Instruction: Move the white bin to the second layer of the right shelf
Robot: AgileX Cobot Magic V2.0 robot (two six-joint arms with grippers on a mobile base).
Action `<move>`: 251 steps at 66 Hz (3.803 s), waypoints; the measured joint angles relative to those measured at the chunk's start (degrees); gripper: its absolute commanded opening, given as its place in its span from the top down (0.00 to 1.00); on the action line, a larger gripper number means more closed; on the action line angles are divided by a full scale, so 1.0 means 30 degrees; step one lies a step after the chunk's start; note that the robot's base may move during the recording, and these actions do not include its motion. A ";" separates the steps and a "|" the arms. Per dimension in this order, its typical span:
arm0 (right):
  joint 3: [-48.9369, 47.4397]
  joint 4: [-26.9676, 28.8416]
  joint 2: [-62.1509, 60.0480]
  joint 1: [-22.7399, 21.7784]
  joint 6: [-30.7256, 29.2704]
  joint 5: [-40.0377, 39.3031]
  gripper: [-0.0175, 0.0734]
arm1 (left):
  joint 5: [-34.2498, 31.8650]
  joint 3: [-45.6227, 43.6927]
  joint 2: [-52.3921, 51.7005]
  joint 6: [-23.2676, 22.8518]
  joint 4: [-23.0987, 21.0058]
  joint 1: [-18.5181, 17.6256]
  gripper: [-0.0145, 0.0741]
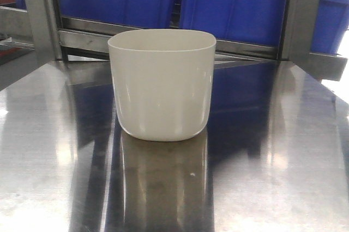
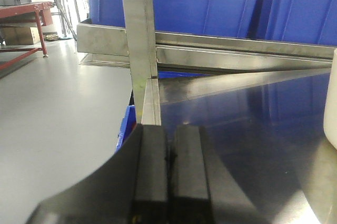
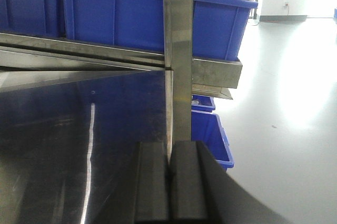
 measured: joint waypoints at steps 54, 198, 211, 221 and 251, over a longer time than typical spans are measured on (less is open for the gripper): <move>-0.4535 -0.2775 0.2756 0.0000 -0.1722 0.5642 0.75 | 0.0000 0.0000 0.0000 0.0000 0.0000 0.0000 0.74; -3.1342 -0.3464 3.3232 1.2235 1.2984 2.0150 0.41 | 0.0000 0.0000 0.0000 0.0000 0.0000 0.0000 0.74; -3.1344 -0.3464 3.4114 1.2235 1.2984 1.9943 0.41 | 0.0000 0.0000 0.0000 0.0000 0.0000 0.0000 0.74; -3.1344 -0.3453 3.4858 1.2235 1.2984 1.9827 0.41 | 0.0000 0.0000 0.0000 0.0000 0.0000 0.0000 0.74; -3.1344 -0.3422 3.5711 1.2235 1.2995 1.9633 0.57 | 0.0000 0.0000 0.0000 0.0000 0.0000 0.0000 0.74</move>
